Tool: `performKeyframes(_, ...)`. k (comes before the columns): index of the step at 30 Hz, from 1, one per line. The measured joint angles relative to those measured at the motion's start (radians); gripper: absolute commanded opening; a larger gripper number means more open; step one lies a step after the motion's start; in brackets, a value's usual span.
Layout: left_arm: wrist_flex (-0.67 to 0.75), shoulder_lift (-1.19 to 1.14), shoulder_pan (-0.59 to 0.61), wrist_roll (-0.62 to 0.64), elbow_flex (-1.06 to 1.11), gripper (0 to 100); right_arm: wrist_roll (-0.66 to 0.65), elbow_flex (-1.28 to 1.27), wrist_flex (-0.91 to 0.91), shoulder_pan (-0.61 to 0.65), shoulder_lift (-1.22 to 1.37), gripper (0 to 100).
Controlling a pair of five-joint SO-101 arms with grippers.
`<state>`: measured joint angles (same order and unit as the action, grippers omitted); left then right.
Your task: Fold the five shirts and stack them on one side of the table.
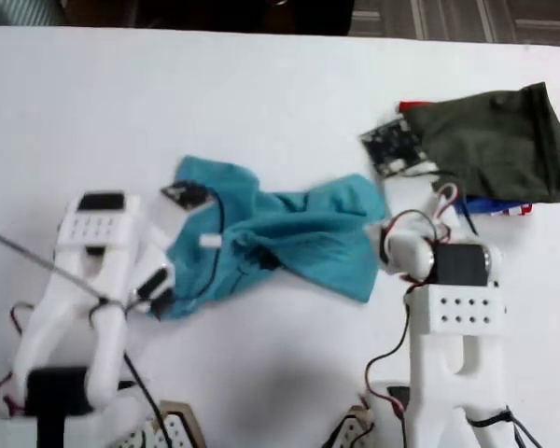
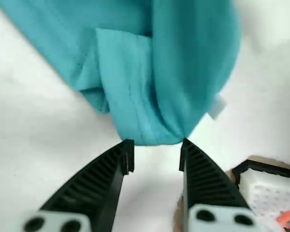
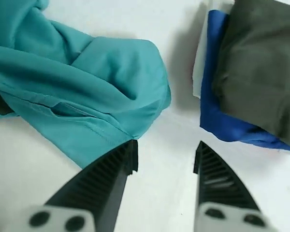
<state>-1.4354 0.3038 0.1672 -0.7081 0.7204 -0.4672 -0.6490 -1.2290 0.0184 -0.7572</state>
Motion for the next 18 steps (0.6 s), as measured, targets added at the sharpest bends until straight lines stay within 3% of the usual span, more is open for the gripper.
performKeyframes(8, -0.046, 0.133, -0.002, -0.023, -0.002, 17, 0.000, 0.000, 0.000, -0.032, 0.000, 19.7)
performKeyframes(12, -0.095, 0.153, -0.063, -0.081, -0.005, 17, 0.000, 0.000, 0.000, -0.032, 0.000, 19.6)
performKeyframes(18, 0.055, 0.153, -0.140, -0.071, 0.109, 26, 0.000, 0.000, 0.000, -0.032, 0.000, 19.6)
